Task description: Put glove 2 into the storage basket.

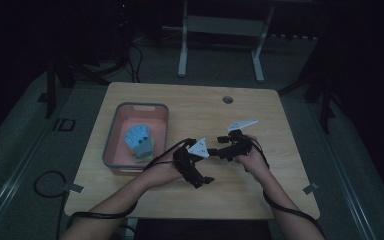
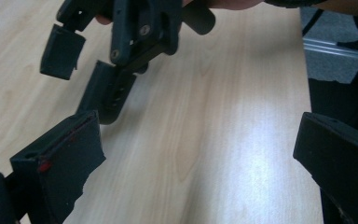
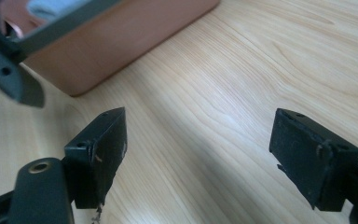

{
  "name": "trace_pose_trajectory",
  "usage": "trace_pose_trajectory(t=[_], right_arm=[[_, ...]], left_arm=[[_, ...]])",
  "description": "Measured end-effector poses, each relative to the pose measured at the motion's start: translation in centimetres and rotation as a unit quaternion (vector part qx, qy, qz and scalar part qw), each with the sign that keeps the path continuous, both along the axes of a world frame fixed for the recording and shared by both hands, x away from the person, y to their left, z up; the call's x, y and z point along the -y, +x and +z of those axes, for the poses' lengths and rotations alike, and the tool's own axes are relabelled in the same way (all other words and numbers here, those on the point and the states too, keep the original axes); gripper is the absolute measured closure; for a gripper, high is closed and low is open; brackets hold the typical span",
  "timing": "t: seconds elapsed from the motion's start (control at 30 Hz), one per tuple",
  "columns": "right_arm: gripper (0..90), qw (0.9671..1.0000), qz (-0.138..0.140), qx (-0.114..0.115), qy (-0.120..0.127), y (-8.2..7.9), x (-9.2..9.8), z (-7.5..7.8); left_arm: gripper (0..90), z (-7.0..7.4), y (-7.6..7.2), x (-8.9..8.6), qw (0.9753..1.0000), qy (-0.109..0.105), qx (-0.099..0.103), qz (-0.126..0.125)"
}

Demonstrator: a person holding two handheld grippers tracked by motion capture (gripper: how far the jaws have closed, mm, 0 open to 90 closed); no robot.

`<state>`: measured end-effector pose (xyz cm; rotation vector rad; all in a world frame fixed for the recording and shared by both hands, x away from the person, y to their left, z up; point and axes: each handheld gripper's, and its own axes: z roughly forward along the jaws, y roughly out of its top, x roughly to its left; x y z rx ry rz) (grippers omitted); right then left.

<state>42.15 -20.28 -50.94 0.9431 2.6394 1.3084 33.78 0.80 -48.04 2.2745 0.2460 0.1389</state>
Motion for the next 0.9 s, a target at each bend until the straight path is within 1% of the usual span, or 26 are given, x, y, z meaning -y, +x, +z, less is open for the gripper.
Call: trace_pose_trajectory(t=[0.1, 0.13, 0.23, 0.33, 0.37, 0.47, 0.63, 0.7, 0.77, 0.8, 0.83, 0.9], right_arm=[[19.0, 1.0000, -0.003, -0.002, 0.002, -0.3, 0.5, -0.5], [19.0, 1.0000, -0.004, -0.003, 0.001, -0.5, 0.5, -0.7], [19.0, 1.0000, -0.002, -0.003, -0.004, -0.7, 0.7, -1.1], [19.0, 1.0000, -0.003, -0.003, -0.004, -1.0, 0.8, -1.4], [19.0, 1.0000, -0.003, -0.002, -0.003, -1.0, 0.8, -1.5], [19.0, 1.0000, -0.005, -0.005, -0.003, -1.1, 0.9, -1.9], [19.1, 1.0000, -0.005, -0.006, 0.001, -1.4, 1.1, -2.5], [19.1, 1.0000, -0.005, -0.005, 0.000, -1.5, 1.1, -2.7], [19.1, 1.0000, -0.005, -0.004, 0.002, -1.6, 1.2, -2.9], [19.1, 1.0000, -0.005, -0.004, 0.002, -1.7, 1.2, -3.0], [19.1, 1.0000, -0.006, -0.003, 0.000, -1.8, 1.1, -3.1], [19.1, 1.0000, -0.006, 0.000, -0.002, -1.9, 1.2, -3.3]], left_arm=[[1.6, -0.7, -0.2, 0.5, 1.0000, 0.001, -0.003, -0.007], [1.6, -0.9, -0.3, 0.7, 0.9999, 0.004, -0.003, -0.010], [1.6, -1.7, -0.4, 1.2, 0.9998, 0.006, -0.010, -0.014], [1.6, -2.3, -0.5, 1.5, 0.9997, 0.009, -0.009, -0.020], [1.6, -2.5, -0.6, 1.6, 0.9997, 0.005, -0.012, -0.020], [1.6, -3.3, -0.6, 1.7, 0.9996, 0.006, -0.016, -0.021], [1.6, -4.5, -0.6, 1.9, 0.9996, 0.004, -0.015, -0.022], [1.6, -4.8, -0.5, 2.0, 0.9996, 0.008, -0.013, -0.023], [1.6, -5.2, -0.5, 2.2, 0.9996, 0.004, -0.014, -0.022], [1.6, -5.3, -0.5, 2.2, 0.9997, 0.006, -0.013, -0.022], [1.6, -5.5, -0.5, 2.3, 0.9997, 0.008, -0.010, -0.023], [1.6, -5.7, -0.6, 2.4, 0.9997, 0.008, -0.009, -0.022]])
